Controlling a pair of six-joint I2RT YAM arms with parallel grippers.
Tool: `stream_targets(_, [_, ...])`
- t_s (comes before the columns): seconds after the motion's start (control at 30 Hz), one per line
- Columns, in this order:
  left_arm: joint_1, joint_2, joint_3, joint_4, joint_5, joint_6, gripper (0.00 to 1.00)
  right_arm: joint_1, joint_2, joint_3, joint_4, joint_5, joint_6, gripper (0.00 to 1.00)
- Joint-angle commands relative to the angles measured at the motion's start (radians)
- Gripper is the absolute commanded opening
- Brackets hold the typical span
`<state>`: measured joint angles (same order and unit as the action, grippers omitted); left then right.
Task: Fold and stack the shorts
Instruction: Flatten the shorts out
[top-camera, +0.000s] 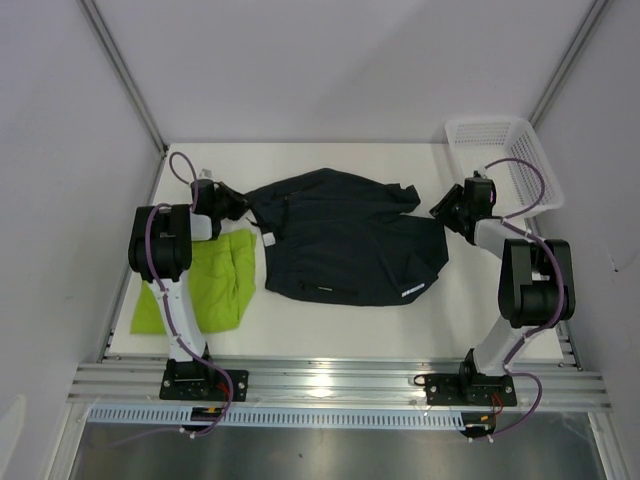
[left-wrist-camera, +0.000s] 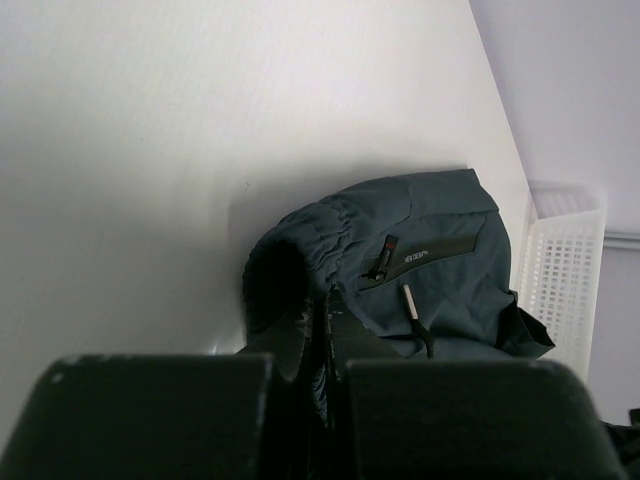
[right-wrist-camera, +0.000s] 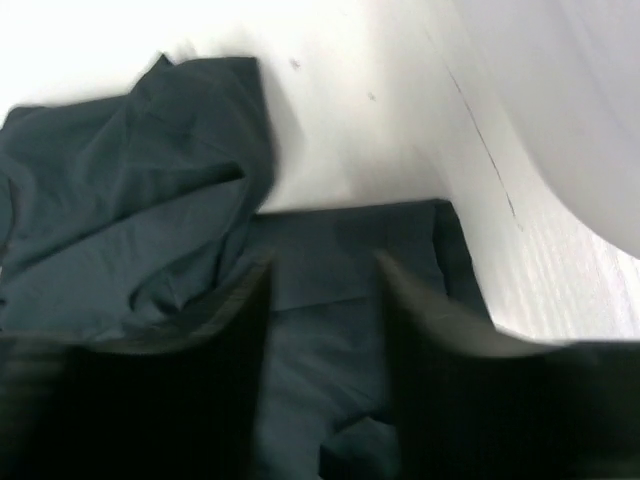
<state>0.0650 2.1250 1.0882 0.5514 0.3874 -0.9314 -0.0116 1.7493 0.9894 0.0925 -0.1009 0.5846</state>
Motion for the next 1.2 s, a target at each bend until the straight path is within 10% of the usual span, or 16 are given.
stream_targets(0.0, [0.004,-0.074,-0.016,0.025,-0.001,0.042,0.0,0.027,-0.067,0.037,0.019,0.027,-0.086,0.53])
stream_targets(0.33, [-0.004,-0.069,-0.002,0.012,0.01,0.059,0.0,0.137,0.367,0.748,-0.367,-0.106,-0.374,0.79])
stream_targets(0.67, [-0.005,-0.063,0.01,-0.007,0.021,0.068,0.0,0.196,0.445,0.815,-0.45,-0.09,-0.58,0.75])
stream_targets(0.97, [-0.005,-0.057,0.016,-0.01,0.025,0.069,0.0,0.28,0.447,0.782,-0.413,0.065,-0.765,0.65])
stream_targets(1.17, [-0.007,-0.054,0.022,-0.015,0.028,0.069,0.0,0.297,0.489,0.811,-0.418,0.226,-0.795,0.21])
